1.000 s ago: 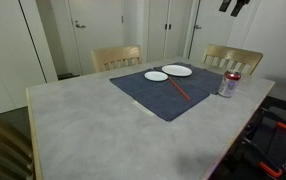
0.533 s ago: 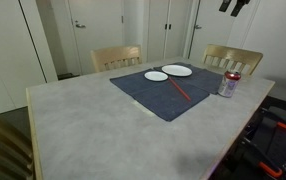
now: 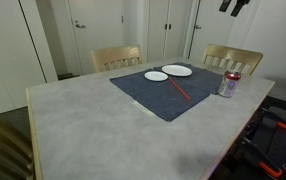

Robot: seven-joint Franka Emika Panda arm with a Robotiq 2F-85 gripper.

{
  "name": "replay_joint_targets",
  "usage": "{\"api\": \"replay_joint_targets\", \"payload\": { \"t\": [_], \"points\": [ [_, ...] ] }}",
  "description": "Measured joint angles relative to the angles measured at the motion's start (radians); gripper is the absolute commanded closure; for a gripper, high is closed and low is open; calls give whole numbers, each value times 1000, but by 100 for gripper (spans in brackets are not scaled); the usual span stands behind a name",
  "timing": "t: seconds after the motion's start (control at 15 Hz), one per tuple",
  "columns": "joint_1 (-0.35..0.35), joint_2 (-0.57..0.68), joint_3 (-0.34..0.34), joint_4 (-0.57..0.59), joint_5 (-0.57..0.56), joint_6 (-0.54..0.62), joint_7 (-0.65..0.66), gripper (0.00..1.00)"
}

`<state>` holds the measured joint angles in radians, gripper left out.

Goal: Put the straw in the drink can

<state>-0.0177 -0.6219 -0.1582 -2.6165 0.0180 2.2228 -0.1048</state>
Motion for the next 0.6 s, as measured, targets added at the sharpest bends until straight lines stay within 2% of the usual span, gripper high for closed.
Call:
{"api": "replay_joint_targets", "payload": {
  "t": [0.33, 0.6],
  "points": [
    [-6, 15, 23, 0, -28, 19, 13, 0],
    [0, 130, 50, 30, -33, 73, 9, 0]
  ]
}}
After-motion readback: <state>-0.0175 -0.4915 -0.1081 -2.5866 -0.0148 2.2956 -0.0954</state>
